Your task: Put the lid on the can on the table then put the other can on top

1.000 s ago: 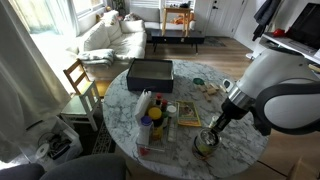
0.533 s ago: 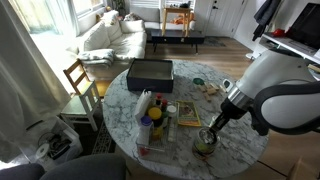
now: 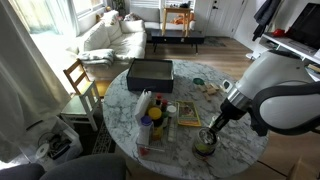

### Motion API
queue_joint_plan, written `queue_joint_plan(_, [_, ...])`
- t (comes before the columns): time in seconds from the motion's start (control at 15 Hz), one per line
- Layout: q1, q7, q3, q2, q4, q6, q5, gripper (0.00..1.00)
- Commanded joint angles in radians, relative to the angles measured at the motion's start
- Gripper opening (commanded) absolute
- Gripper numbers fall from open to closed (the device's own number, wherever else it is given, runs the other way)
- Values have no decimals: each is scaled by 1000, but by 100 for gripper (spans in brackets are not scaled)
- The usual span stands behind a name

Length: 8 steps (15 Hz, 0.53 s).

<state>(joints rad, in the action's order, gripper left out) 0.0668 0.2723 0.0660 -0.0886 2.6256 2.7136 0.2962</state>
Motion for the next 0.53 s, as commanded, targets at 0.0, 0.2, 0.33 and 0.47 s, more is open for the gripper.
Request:
queue_joint_plan(0.0, [9,-25,-16,6,14,17,-2,3])
queue_joint_plan(0.2, [3,-45,-18,8,14,19,-19,3])
queue_joint_plan(0.33, [2,-51,-20,17,9,15,-26,3])
queue_joint_plan(0.47, [1,-56,-21,24,6,12,-29,3])
